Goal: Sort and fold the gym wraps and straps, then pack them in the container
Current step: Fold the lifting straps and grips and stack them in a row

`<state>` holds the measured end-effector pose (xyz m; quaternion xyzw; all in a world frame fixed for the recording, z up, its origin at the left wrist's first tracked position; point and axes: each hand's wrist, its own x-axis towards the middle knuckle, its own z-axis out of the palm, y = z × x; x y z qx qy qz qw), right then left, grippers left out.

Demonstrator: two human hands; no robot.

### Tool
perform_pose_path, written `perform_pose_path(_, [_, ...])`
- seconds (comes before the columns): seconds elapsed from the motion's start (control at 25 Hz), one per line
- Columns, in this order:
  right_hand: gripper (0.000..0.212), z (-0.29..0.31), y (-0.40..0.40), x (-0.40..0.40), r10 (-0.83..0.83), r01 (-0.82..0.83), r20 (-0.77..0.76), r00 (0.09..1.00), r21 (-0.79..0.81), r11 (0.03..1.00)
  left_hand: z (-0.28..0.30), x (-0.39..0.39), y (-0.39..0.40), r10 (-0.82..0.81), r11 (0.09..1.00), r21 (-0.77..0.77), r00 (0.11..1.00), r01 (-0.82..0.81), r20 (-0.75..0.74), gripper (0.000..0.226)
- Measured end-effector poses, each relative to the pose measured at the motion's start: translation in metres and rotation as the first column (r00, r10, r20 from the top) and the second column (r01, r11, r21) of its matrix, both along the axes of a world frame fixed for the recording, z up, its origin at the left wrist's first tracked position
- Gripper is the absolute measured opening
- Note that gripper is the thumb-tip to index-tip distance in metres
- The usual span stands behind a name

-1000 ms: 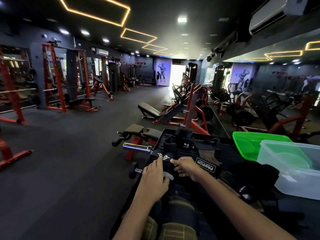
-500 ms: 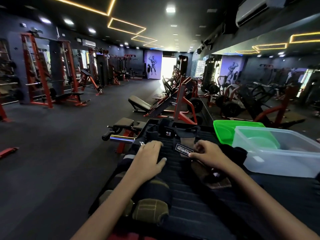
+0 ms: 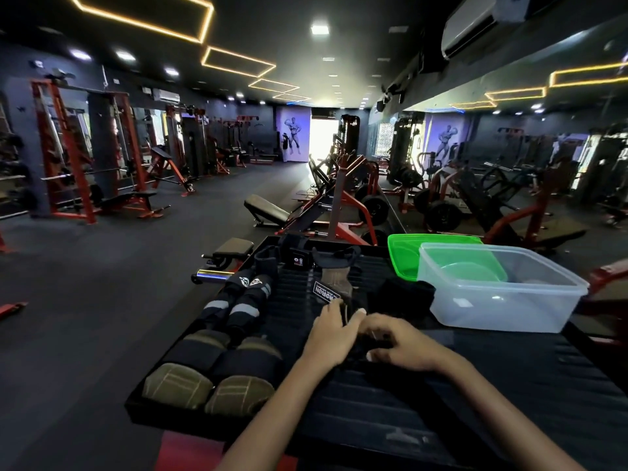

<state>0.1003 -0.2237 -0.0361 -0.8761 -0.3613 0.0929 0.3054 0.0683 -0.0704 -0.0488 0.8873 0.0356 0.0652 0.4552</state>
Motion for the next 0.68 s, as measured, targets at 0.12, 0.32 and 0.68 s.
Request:
perform_pose_path(0.12, [0.044,-0.007,-0.005,-0.001,0.021,-0.018,0.075,0.997,-0.047,0.999,-0.002,-0.002,0.008,0.101,0.995,0.006,0.995,-0.101,-0.002,0.047])
perform_pose_path(0.32, [0.038,-0.008,-0.005,0.002,-0.077,0.274,0.450,0.890,-0.392,0.878,0.003,-0.008,0.028,0.270,0.960,-0.074,0.963,-0.269,0.007,0.029])
perform_pose_path(0.68, [0.028,-0.010,-0.019,0.016,-0.374,0.549,0.429,0.823,-0.427,0.719,0.000,-0.009,0.034,0.289,0.927,-0.237,0.957,-0.290,-0.039,0.031])
